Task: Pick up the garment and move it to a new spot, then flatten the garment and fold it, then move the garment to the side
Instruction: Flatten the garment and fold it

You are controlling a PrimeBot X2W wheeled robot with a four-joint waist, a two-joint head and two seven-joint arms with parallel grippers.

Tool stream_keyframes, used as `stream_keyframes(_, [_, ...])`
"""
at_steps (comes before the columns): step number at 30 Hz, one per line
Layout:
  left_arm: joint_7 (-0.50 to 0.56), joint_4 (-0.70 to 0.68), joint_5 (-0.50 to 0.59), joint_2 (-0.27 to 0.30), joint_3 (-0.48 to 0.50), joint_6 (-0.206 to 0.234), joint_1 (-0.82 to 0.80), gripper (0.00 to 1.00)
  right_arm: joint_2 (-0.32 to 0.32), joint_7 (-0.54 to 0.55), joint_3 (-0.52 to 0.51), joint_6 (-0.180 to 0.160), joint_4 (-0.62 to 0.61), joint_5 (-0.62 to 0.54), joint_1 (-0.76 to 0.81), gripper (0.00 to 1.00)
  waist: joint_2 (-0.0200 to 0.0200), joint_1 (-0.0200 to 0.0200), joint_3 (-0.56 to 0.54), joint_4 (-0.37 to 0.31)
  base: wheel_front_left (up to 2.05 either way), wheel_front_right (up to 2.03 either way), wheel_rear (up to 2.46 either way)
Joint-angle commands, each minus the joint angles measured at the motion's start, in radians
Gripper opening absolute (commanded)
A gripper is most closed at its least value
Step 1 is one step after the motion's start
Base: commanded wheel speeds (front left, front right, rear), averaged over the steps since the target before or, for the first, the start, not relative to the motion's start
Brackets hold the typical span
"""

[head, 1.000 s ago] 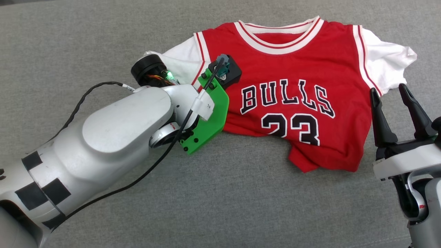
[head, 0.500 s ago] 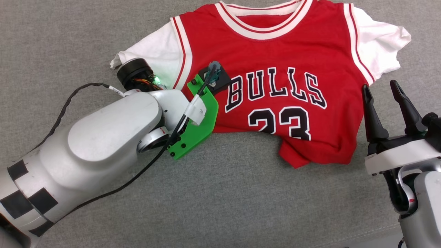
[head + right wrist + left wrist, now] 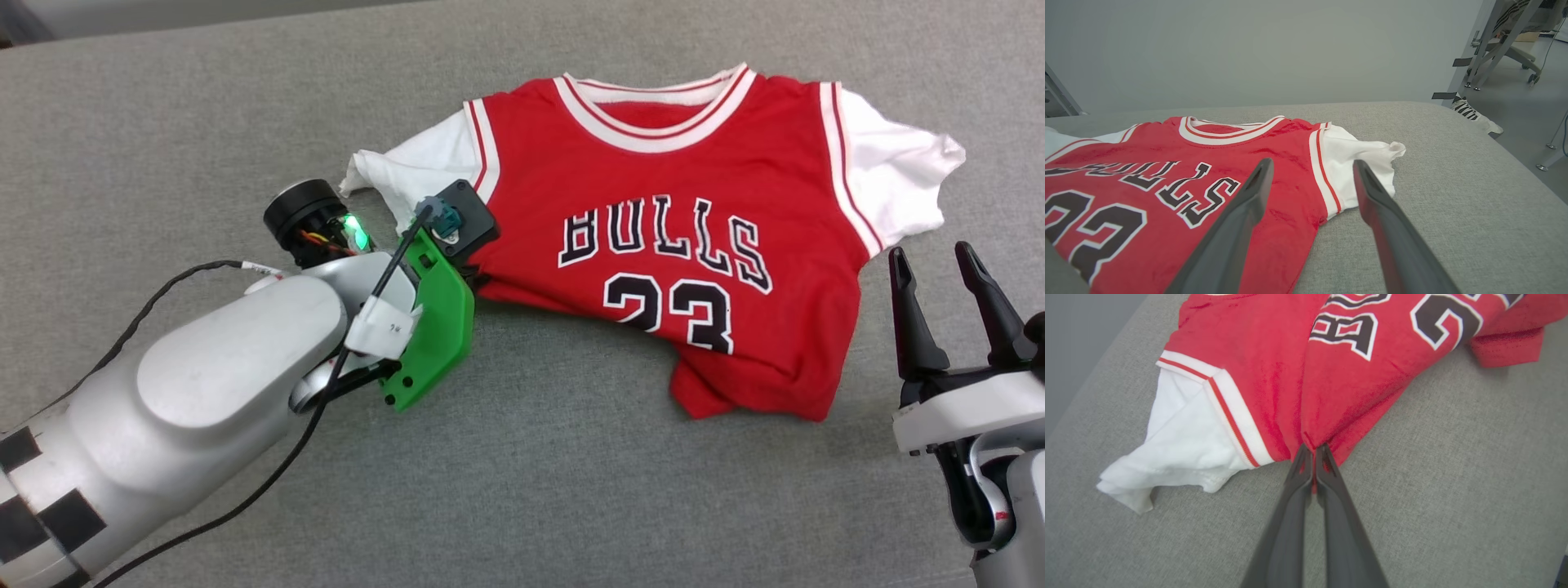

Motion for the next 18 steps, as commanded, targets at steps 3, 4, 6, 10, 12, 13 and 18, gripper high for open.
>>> stream_keyframes(3, [-0.024,-0.056,-0.007,0.044,0.003,0.015,0.061,0.0,0.001,0.011,-0.009,-0.001,-0.014,0.002,0.033,1.0,-0.0001,0.0,-0.093,0.055,0.0,0.0,0.0])
stream_keyframes(4, [-0.029,-0.079,-0.005,0.057,0.002,0.025,0.081,0.0,0.002,0.015,-0.013,-0.001,-0.018,0.001,0.043,1.0,-0.0001,0.0,-0.104,0.059,0.0,0.0,0.0])
stream_keyframes(6, [-0.04,-0.122,-0.004,0.08,0.001,0.05,0.123,0.0,0.003,0.022,-0.022,-0.001,-0.026,0.001,0.06,1.0,-0.0001,0.0,-0.121,0.063,0.0,0.0,0.0])
stream_keyframes(10, [-0.067,-0.202,-0.014,0.111,-0.001,0.112,0.223,0.0,0.006,0.032,-0.051,-0.001,-0.041,0.002,0.097,1.0,-0.0001,0.0,-0.145,0.072,0.0,0.0,0.0])
stream_keyframes(12, [-0.072,-0.226,-0.015,0.118,-0.003,0.134,0.27,0.0,0.009,0.038,-0.065,-0.001,-0.051,0.002,0.115,1.0,-0.0001,0.0,-0.15,0.077,0.0,0.0,0.0])
stream_keyframes(13, [-0.076,-0.233,-0.021,0.117,-0.003,0.142,0.292,0.0,0.01,0.04,-0.07,-0.001,-0.055,0.001,0.121,1.0,-0.0001,0.0,-0.151,0.078,0.0,0.0,0.0])
stream_keyframes(18, [-0.081,-0.216,-0.016,0.089,-0.006,0.159,0.392,0.0,0.022,0.056,-0.082,-0.001,-0.075,-0.002,0.14,1.0,-0.0001,0.0,-0.145,0.08,0.0,0.0,0.0])
